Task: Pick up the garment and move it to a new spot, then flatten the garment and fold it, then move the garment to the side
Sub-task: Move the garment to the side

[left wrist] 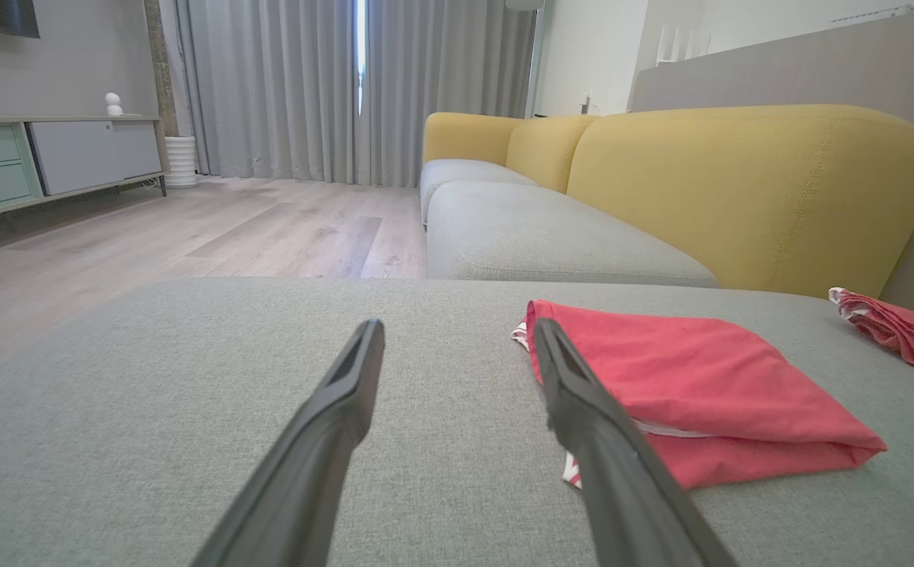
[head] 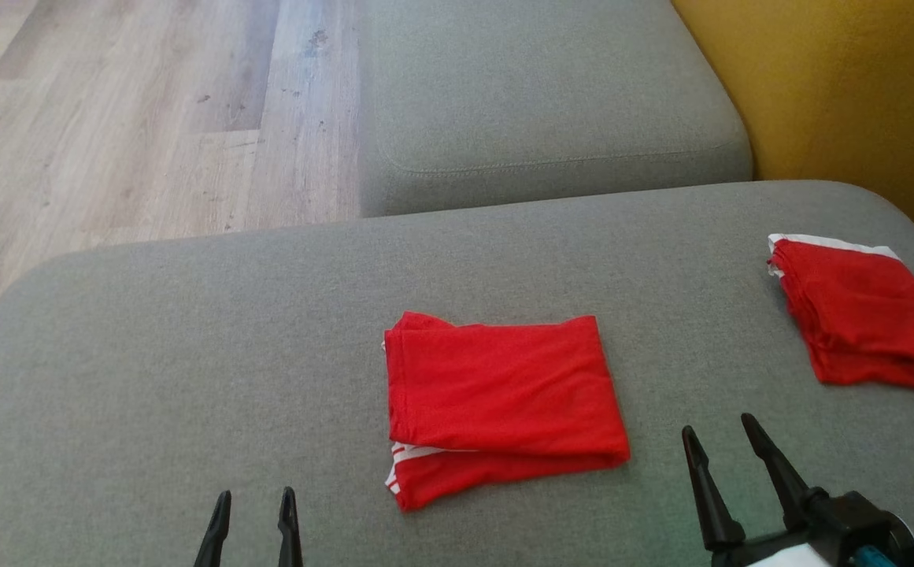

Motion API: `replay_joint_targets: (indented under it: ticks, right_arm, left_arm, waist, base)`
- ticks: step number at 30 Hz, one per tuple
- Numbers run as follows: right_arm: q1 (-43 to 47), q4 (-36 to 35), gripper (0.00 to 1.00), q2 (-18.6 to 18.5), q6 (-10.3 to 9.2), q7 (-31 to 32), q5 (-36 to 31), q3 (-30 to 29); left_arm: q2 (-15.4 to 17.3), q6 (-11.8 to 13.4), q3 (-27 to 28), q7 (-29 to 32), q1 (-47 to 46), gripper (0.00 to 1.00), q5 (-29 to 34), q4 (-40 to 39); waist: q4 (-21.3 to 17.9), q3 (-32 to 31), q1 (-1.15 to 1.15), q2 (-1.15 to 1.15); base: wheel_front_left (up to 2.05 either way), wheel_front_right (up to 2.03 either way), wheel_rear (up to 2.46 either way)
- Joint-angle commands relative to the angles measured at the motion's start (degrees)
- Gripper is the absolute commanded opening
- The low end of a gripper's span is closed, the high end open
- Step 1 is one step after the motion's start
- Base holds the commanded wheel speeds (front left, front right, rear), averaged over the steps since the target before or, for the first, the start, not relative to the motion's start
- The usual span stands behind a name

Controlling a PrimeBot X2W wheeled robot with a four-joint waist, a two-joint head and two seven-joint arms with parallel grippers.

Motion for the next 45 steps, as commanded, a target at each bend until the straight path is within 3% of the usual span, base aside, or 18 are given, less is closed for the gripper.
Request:
replay_joint_targets:
  ticks: [1, 11, 17, 27, 31, 32, 33, 34, 39, 45]
  right_arm:
    - [-1.6, -1.5, 1.00, -0.4, 0.21, -0.8, -0.7, 1.2]
    - [-5.7, 3.6, 1.00, -0.6, 0.21, -0.8, -1.1, 2.2]
    - [-13.4, 11.6, 1.00, -0.8, 0.21, 0.3, 2.5, 2.4]
    - [-27.2, 23.1, 1.00, -1.4, 0.21, 18.3, 16.7, 5.4]
    - [-29.1, 26.8, 1.00, -0.7, 0.21, 21.4, 23.1, 7.9]
    - [-29.3, 27.7, 0.76, -0.6, 0.21, 21.5, 24.5, 8.4]
    - [-29.6, 28.4, 0.28, -0.4, 0.21, 21.3, 25.7, 9.1]
    - [-29.9, 28.7, 0.00, -0.3, 0.21, 20.8, 27.1, 9.6]
    - [-32.5, 28.7, 0.00, -1.3, 0.21, 17.9, 33.2, 10.7]
    - [-37.1, 25.3, 0.00, -8.3, 0.21, 16.4, 35.3, 11.6]
  left_arm:
    - [-0.5, 0.2, 1.9, -0.5, -2.1, 1.00, 0.2, -1.7]
    - [-0.5, 0.8, 0.6, -0.5, -3.6, 1.00, 0.7, -3.5]
    - [-0.5, 0.6, -0.1, -0.5, -5.4, 1.00, 0.2, -4.2]
    - [-0.5, -0.9, -1.7, -0.5, -9.6, 1.00, 1.4, -5.7]
    - [-0.5, -1.0, -2.5, -0.5, -10.8, 1.00, 1.6, -5.8]
    - [-0.5, -1.1, -2.7, -0.5, -11.1, 1.00, 1.7, -5.7]
    - [-0.5, -1.1, -2.8, -0.5, -11.3, 1.00, 1.9, -5.7]
    - [-0.5, -0.9, -2.8, -0.5, -11.5, 1.00, 2.1, -5.9]
    - [-0.5, -0.3, -2.1, -0.5, -11.9, 1.00, 2.4, -6.9]
    - [-0.5, 0.0, -1.2, -0.5, -12.9, 1.00, 3.1, -8.1]
  waist:
    - [0.0, 0.1, 0.00, 0.00]
    - [0.4, 4.3, 0.00, 0.00]
    - [0.9, 7.7, 0.00, 0.00]
    - [3.3, 12.9, 0.00, 0.00]
    - [4.9, 13.9, 0.00, 0.00]
    - [5.3, 14.1, 0.00, 0.00]
    - [5.6, 14.2, 0.00, 0.00]
    - [5.8, 14.4, 0.00, 0.00]
    - [5.7, 15.8, 0.00, 0.00]
    - [3.6, 19.0, 0.00, 0.00]
  base:
    - [0.00, 0.00, 0.00]
    - [0.00, 0.00, 0.00]
    - [0.00, 0.00, 0.00]
    - [0.00, 0.00, 0.00]
    - [0.00, 0.00, 0.00]
    - [0.00, 0.00, 0.00]
    - [0.00, 0.00, 0.00]
    - [0.00, 0.00, 0.00]
    - [0.00, 0.00, 0.00]
    - [0.00, 0.00, 0.00]
